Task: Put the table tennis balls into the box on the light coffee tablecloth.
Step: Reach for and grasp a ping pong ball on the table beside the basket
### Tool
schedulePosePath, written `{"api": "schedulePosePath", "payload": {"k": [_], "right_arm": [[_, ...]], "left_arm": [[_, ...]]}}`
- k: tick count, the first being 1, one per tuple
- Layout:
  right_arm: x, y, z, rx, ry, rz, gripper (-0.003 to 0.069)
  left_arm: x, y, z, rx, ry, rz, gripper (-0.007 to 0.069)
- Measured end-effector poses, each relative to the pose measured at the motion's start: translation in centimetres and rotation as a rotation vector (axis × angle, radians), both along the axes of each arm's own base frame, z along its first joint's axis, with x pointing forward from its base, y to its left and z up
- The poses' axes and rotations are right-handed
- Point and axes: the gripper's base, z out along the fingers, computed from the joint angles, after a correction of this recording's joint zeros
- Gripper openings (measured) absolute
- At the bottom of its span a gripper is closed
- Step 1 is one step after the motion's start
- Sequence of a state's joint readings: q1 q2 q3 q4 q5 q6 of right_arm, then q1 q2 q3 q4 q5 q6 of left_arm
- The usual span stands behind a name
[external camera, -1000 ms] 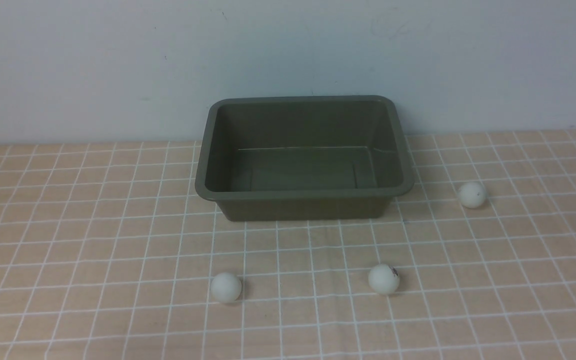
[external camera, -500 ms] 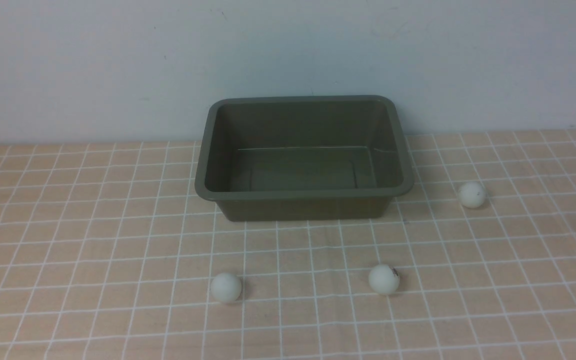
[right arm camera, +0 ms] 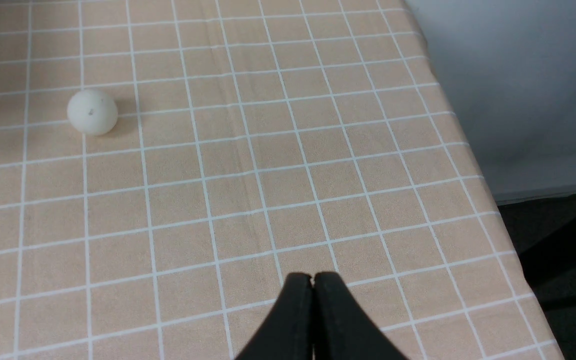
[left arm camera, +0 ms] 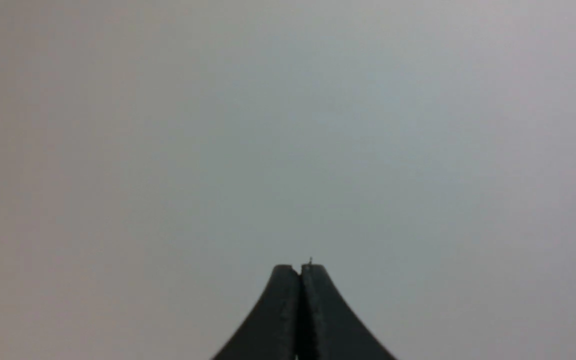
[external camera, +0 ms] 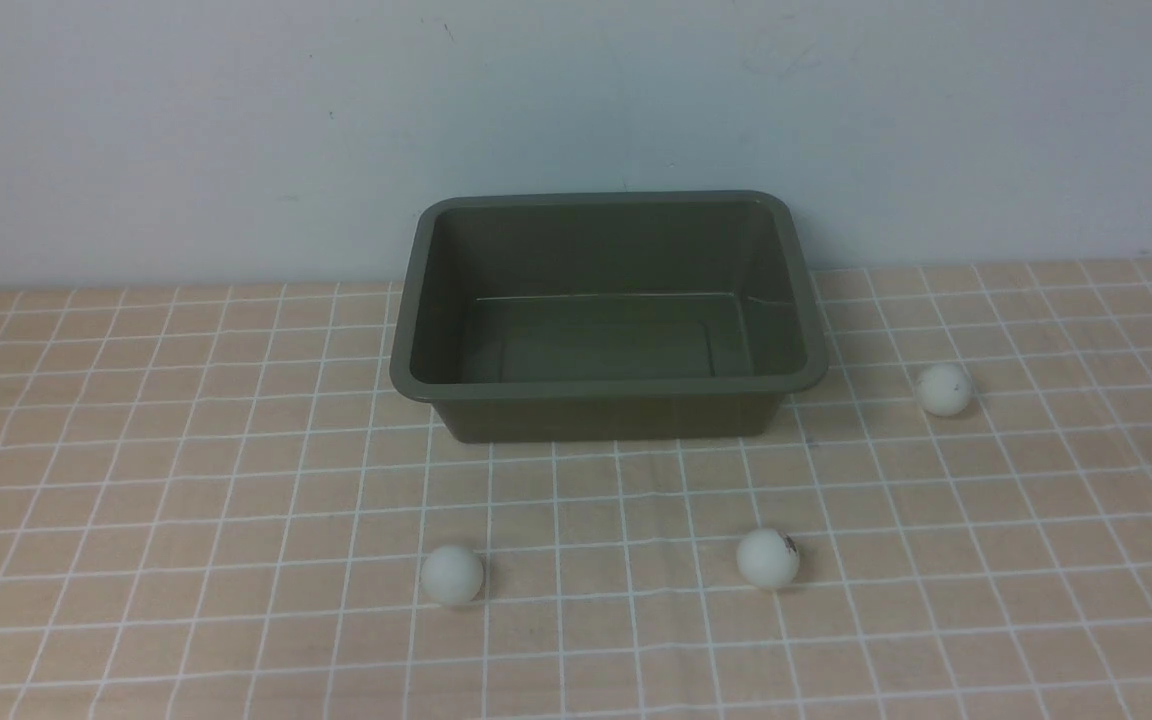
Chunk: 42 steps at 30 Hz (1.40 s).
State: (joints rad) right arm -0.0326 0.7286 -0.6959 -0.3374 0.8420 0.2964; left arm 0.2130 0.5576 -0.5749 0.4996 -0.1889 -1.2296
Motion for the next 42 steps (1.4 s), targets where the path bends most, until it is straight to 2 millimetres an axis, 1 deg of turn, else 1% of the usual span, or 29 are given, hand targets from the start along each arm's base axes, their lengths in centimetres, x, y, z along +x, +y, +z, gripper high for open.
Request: {"api": "schedulePosePath", "payload": {"k": [1, 2, 3, 4, 5, 6, 7, 8, 10, 12, 14, 17, 18, 20, 21, 24, 26, 29, 33, 35, 37, 39, 42], "right_arm": [[0.0, 0.0, 0.0, 0.001, 0.000, 0.000, -0.0016], [0.0, 0.0, 0.0, 0.001, 0.000, 0.000, -0.0016], [0.0, 0.0, 0.0, 0.002, 0.000, 0.000, -0.0016], [0.0, 0.0, 0.0, 0.003, 0.000, 0.000, -0.0016], [0.0, 0.0, 0.0, 0.006, 0.000, 0.000, -0.0016], [0.0, 0.1, 0.0, 0.012, 0.000, 0.001, -0.0016], [0.0, 0.1, 0.0, 0.014, 0.000, 0.001, -0.0016], [0.0, 0.1, -0.1, 0.023, -0.001, 0.002, -0.0016], [0.0, 0.3, -0.1, 0.040, 0.001, 0.008, -0.0016], [0.0, 0.4, -0.1, 0.044, 0.004, 0.020, -0.0016], [0.0, 0.5, -0.2, 0.045, 0.009, 0.036, -0.0016], [0.1, 0.8, -0.2, 0.059, 0.010, 0.062, -0.0016], [0.1, 0.9, -0.2, 0.068, 0.009, 0.073, -0.0016], [0.1, 1.1, -0.2, 0.081, 0.006, 0.090, -0.0016], [0.2, 1.2, -0.2, 0.090, 0.004, 0.097, -0.0016], [0.3, 1.6, -0.1, 0.120, -0.008, 0.139, -0.0016], [0.4, 2.0, -0.1, 0.147, -0.018, 0.173, -0.0016], [1.0, 2.8, -0.4, 0.188, -0.004, 0.241, -0.0016], [2.5, 4.0, -1.3, 0.209, 0.056, 0.364, -0.0016], [3.7, 4.7, -2.1, 0.228, 0.090, 0.416, -0.0016], [4.6, 5.1, -2.6, 0.242, 0.103, 0.436, -0.0016], [5.4, 5.3, -3.1, 0.243, 0.106, 0.450, -0.0016], [5.9, 5.5, -3.4, 0.230, 0.110, 0.463, -0.0016]], "left_arm": [[0.0, 0.0, 0.1, 0.094, 0.011, 0.024, -0.0069], [0.0, 0.0, 0.1, 0.271, 0.041, 0.069, -0.0069], [0.0, 0.0, -0.1, 0.401, 0.080, 0.109, -0.0069], [0.1, 0.3, -0.5, 0.498, 0.137, 0.149, -0.0069], [0.1, 0.5, -0.8, 0.557, 0.193, 0.182, -0.0069], [0.1, 1.1, -1.5, 0.583, 0.289, 0.224, -0.0069], [0.1, 1.2, -1.6, 0.585, 0.307, 0.231, -0.0069], [0.0, 1.7, -2.3, 0.579, 0.400, 0.264, -0.0069], [-0.5, 2.8, -4.4, 0.472, 0.646, 0.321, -0.0069], [-0.7, 3.1, -6.0, 0.353, 0.808, 0.316, -0.0069], [-0.7, 2.9, -7.1, 0.277, 0.912, 0.272, -0.0069], [-0.4, 1.6, -8.5, 0.218, 1.040, 0.094, -0.0069], [-0.1, 0.9, -8.9, 0.223, 1.061, -0.005, -0.0069], [0.4, -0.2, -9.1, 0.221, 1.059, -0.141, -0.0069], [0.5, -0.5, -9.2, 0.282, 1.054, -0.208, -0.0069], [1.8, -2.3, -9.1, 0.328, 0.964, -0.448, -0.0069], [2.7, -3.0, -9.0, 0.372, 0.895, -0.546, -0.0069], [4.3, -3.2, -9.5, 0.427, 0.852, -0.628, -0.0069], [6.0, -3.0, -10.8, 0.493, 0.868, -0.669, -0.0069], [7.1, -3.2, -11.7, 0.535, 0.885, -0.689, -0.0069], [7.9, -3.5, -12.0, 0.569, 0.887, -0.704, -0.0069], [9.0, -4.4, -12.3, 0.625, 0.880, -0.743, -0.0069], [9.8, -5.7, -12.8, 0.675, 0.881, -0.806, -0.0069]]}}
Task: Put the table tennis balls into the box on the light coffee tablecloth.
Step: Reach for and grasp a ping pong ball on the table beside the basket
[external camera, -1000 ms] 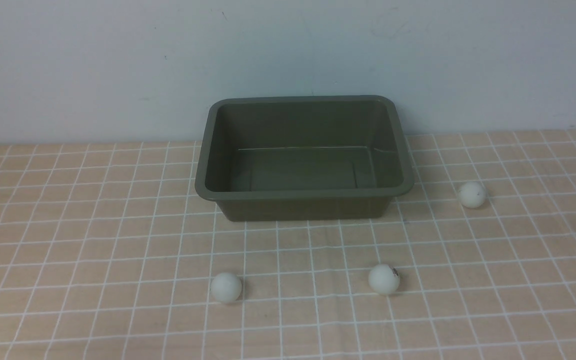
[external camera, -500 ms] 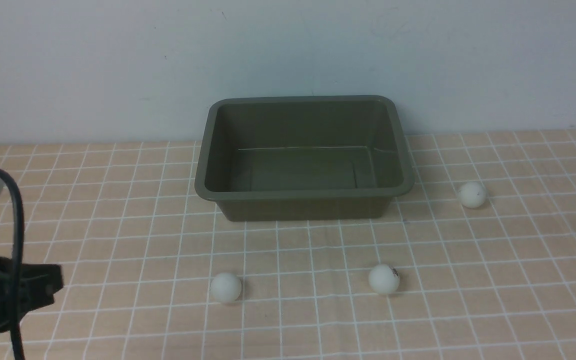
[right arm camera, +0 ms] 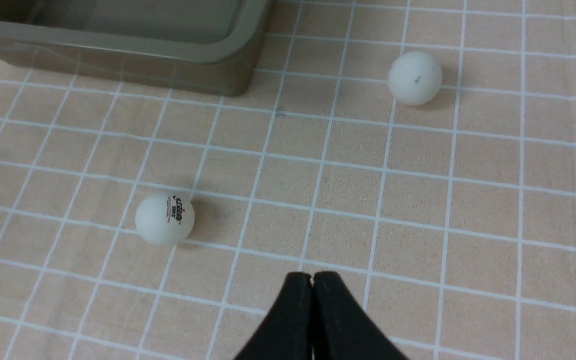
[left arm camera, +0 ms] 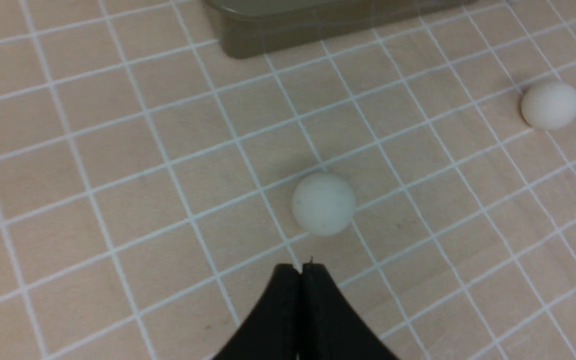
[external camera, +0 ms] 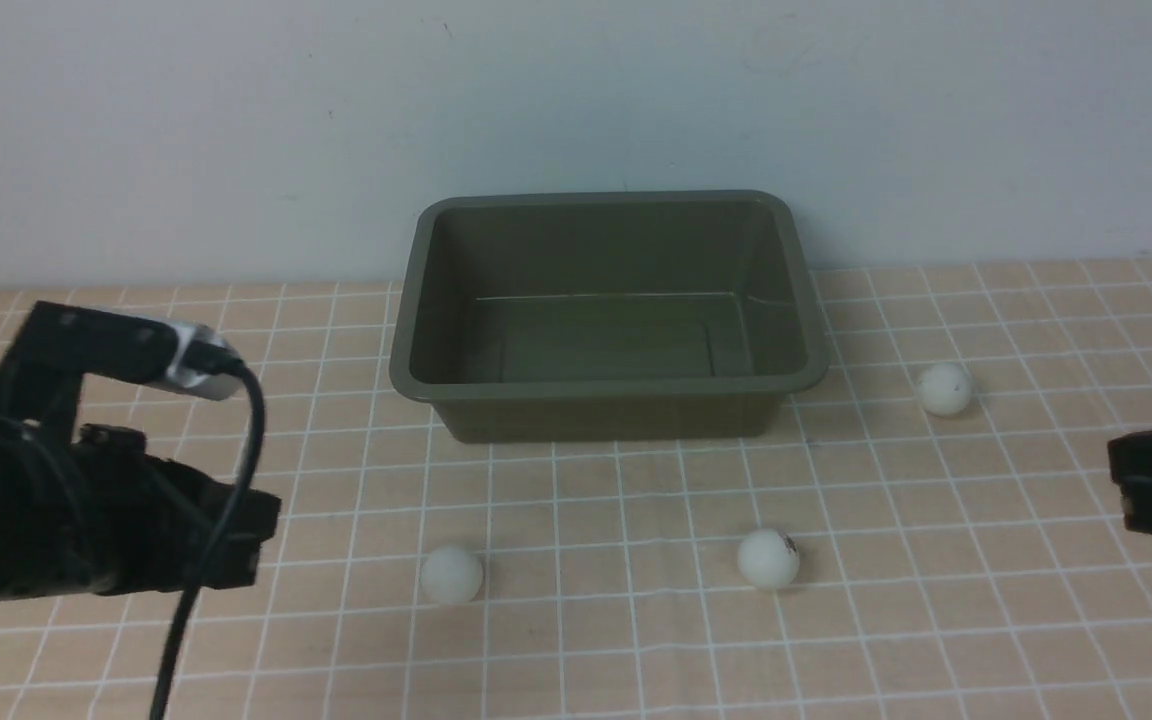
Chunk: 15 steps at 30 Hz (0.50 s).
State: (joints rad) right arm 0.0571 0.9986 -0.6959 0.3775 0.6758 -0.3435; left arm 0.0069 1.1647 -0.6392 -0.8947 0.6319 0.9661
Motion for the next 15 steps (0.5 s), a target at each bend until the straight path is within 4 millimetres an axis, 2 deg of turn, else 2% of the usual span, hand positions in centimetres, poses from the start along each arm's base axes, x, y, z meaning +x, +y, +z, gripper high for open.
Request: {"api": "schedulePosePath", "payload": {"k": [6, 12, 15], "right_arm": [[0.2, 0.0, -0.2, -0.039, -0.009, 0.036, -0.0016], [0.2, 0.0, -0.2, -0.045, -0.011, 0.042, -0.0016], [0.2, 0.0, -0.2, -0.047, -0.011, 0.043, -0.0016]], "left_arm": [[2.1, -4.0, -0.8, 0.064, 0.032, -0.210, -0.0031], [4.5, -8.1, -0.7, 0.170, 0.062, -0.329, 0.0099], [5.5, -9.0, -1.0, 0.222, 0.093, -0.317, 0.0147]]}}
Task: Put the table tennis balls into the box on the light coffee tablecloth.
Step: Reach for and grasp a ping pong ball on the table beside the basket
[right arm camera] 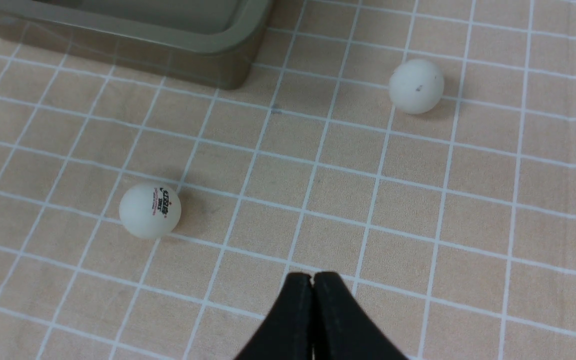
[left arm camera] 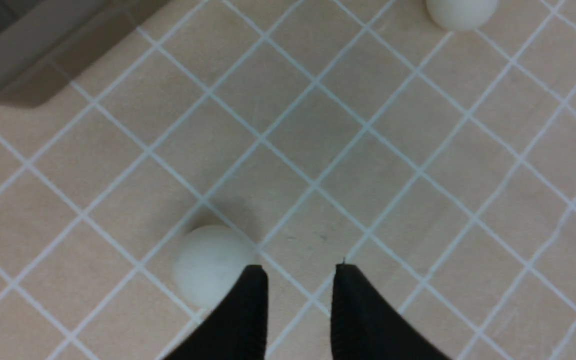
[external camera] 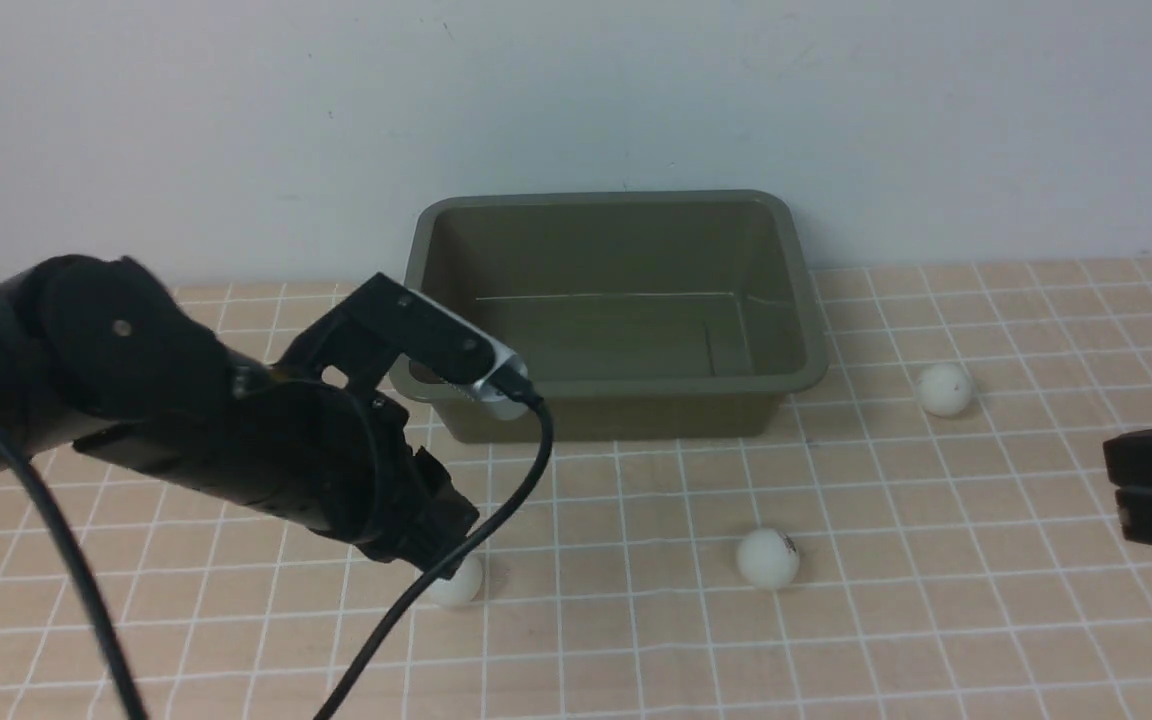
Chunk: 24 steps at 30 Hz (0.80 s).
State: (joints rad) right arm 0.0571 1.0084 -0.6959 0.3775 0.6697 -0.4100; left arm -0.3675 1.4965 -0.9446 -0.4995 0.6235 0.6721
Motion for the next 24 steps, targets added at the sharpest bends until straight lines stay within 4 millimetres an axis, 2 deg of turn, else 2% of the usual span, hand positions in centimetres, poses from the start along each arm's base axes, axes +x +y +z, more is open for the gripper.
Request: {"api": "schedulePosePath", "payload": {"k": [8, 15, 24], "right_arm": [[-0.2, 0.1, -0.2, 0.001, 0.026, 0.009, -0.0016], [-0.2, 0.1, -0.2, 0.001, 0.033, 0.012, -0.0016], [-0.3, 0.1, -0.3, 0.001, 0.047, 0.018, -0.0016]], "left_arm": [[1.4, 0.4, -1.9, 0.103, 0.099, 0.173, 0.0234], [2.0, 0.1, -2.8, 0.122, 0.155, 0.189, 0.0310], [3.1, -0.4, -4.0, 0.108, 0.176, 0.206, 0.0460]]}}
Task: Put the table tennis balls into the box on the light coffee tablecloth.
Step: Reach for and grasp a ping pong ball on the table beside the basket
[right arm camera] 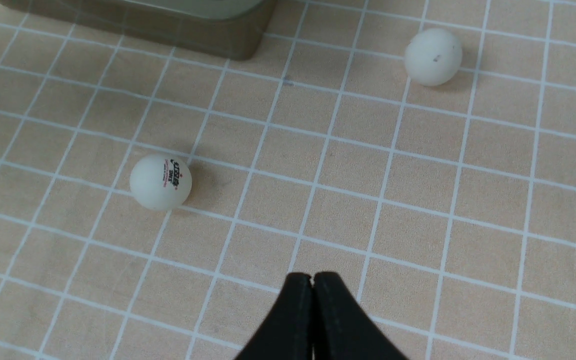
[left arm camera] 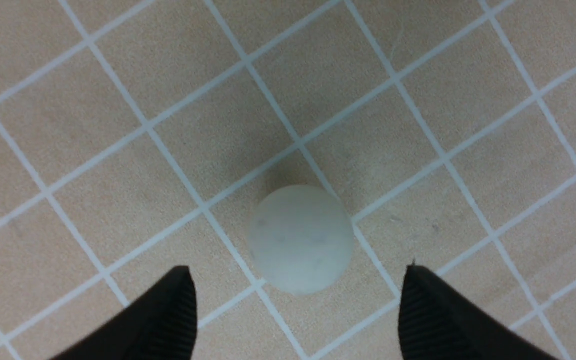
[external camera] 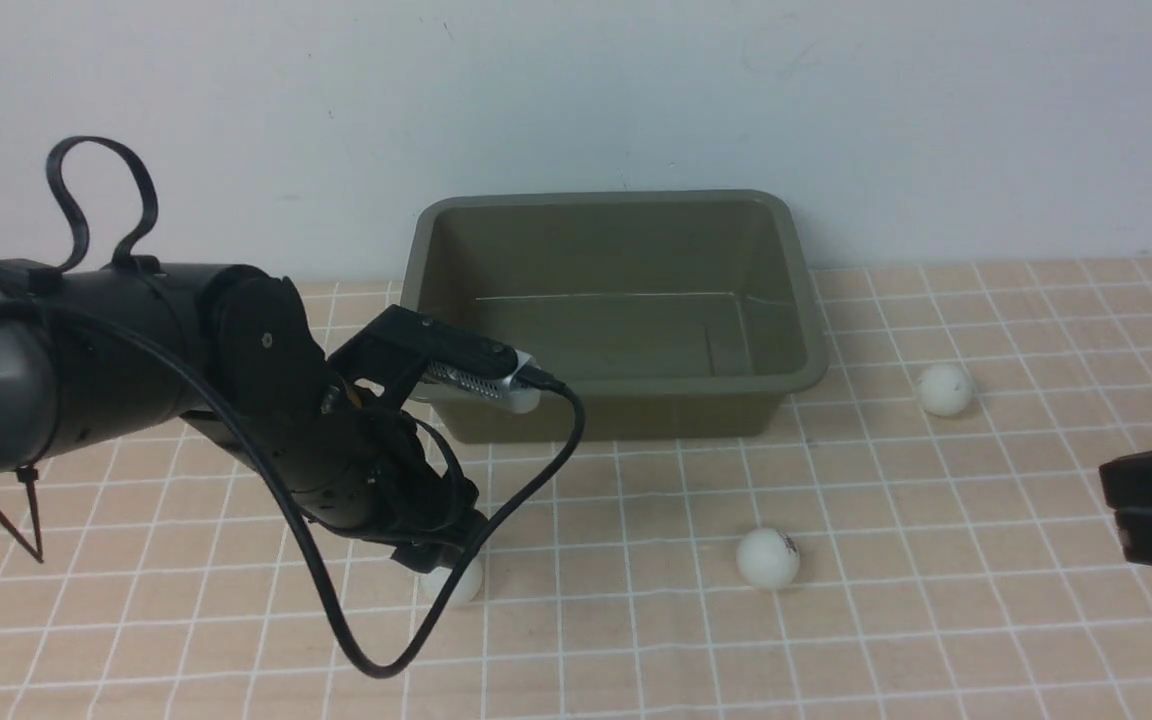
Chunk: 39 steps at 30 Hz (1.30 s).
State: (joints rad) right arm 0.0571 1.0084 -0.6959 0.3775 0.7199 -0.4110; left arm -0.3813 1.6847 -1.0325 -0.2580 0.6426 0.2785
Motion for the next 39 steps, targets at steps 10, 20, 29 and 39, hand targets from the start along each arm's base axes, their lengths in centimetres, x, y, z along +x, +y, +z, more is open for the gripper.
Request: {"api": "schedulePosePath", "payload": {"k": [10, 20, 29, 39], "right_arm": [[0.0, 0.0, 0.0, 0.000, 0.001, 0.000, -0.0016], [0.0, 0.0, 0.0, 0.000, 0.001, 0.000, -0.0016], [0.0, 0.0, 0.0, 0.000, 0.001, 0.000, -0.0016], [0.0, 0.0, 0.0, 0.000, 0.001, 0.000, -0.0016]], "left_arm": [[1.0, -0.4, -2.4, 0.015, 0.041, -0.008, 0.0480], [2.0, -0.8, -4.3, 0.024, 0.060, -0.002, 0.0480], [1.9, -0.9, -5.0, 0.016, 0.098, 0.010, 0.0360], [2.5, -1.8, -2.0, 0.017, 0.222, -0.059, 0.0318]]}}
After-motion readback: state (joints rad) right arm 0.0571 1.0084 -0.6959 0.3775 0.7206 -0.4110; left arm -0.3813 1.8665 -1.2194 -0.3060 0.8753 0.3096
